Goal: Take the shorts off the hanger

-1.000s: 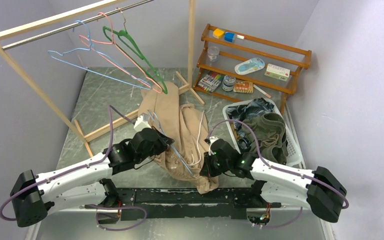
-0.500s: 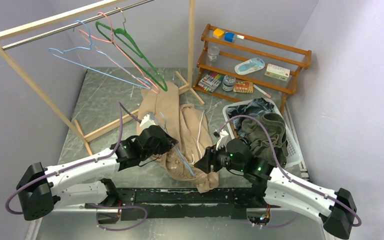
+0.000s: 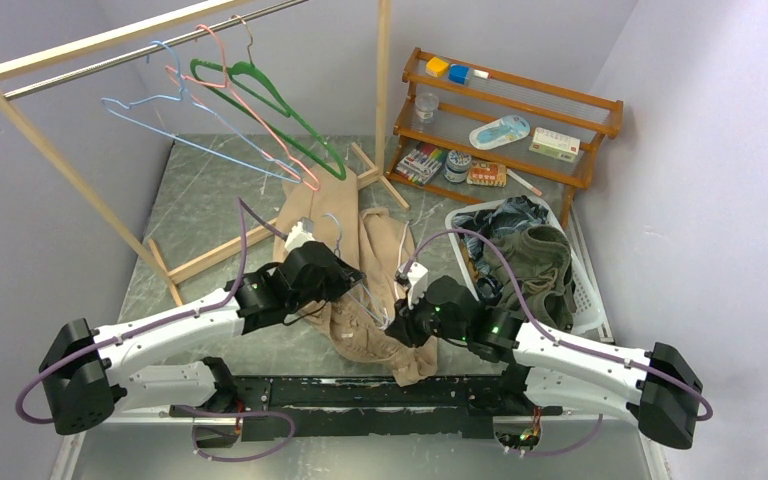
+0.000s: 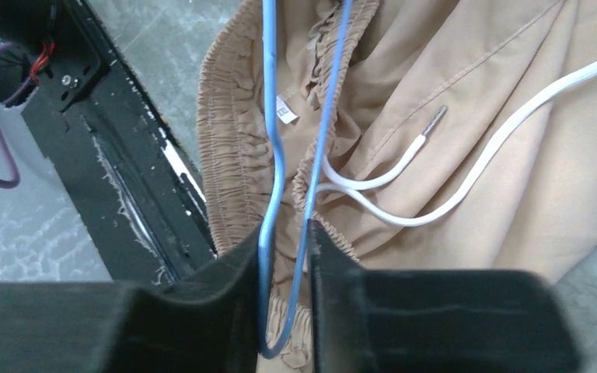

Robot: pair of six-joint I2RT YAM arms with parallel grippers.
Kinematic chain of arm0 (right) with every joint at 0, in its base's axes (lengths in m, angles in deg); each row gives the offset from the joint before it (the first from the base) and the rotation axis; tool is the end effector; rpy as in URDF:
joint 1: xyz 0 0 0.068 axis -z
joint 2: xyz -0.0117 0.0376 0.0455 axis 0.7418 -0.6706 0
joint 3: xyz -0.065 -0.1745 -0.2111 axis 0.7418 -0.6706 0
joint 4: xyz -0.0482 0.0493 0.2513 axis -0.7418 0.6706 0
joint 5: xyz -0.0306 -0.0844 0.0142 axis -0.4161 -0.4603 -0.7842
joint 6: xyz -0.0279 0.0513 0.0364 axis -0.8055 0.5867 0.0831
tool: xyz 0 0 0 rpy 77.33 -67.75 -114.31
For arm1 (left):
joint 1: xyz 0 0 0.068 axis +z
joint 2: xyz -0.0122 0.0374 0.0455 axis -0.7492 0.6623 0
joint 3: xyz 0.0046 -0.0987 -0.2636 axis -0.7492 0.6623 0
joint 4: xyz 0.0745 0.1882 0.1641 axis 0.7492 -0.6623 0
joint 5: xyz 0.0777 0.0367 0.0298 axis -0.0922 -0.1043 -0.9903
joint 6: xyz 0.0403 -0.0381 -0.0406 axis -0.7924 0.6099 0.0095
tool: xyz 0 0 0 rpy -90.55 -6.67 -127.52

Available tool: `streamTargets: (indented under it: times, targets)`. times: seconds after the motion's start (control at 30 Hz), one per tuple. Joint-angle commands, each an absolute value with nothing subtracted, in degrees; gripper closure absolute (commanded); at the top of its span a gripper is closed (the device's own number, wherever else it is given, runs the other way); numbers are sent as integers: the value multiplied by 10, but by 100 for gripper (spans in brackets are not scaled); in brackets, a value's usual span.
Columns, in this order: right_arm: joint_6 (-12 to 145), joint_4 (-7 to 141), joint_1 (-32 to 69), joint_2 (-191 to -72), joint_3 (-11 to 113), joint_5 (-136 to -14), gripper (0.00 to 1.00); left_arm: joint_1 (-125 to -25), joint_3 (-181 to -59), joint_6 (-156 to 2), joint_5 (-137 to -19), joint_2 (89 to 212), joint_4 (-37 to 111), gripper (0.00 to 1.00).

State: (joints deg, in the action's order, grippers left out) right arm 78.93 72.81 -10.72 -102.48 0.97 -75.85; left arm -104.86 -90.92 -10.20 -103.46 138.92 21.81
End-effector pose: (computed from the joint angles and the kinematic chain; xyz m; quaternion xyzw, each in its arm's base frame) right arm 0.1017 0.1787 0.2039 -0.3217 0.8153 0.3388 0.3420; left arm 0.1550 -0.2027 0.2558 -0.2372 0.8437 -0.3758 0.3011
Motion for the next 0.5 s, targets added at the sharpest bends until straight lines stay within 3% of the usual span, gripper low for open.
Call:
streamTargets:
  times: [0.0, 0.13, 0.27, 0.33, 0.4, 0.47]
  targets:
    - [765, 720, -119, -1021, 31, -833, 84, -1050, -919, -96, -1027, 1376, 226, 93]
    - [798, 733, -120, -1011, 28, -852, 100, -1050, -909, -106, -1026, 1370, 234, 87]
    - [846, 749, -120, -1019, 31, -871, 100, -1050, -898, -128, -1013, 1363, 258, 82]
    - [864, 744, -120, -1026, 26, -870, 100, -1050, -895, -131, -1010, 1362, 257, 75]
    - [887, 740, -120, -1034, 23, -882, 100, -1050, -892, -132, -1007, 1361, 256, 61]
    - [912, 733, -120, -1041, 21, -890, 100, -1050, -890, -140, -1003, 1359, 259, 55]
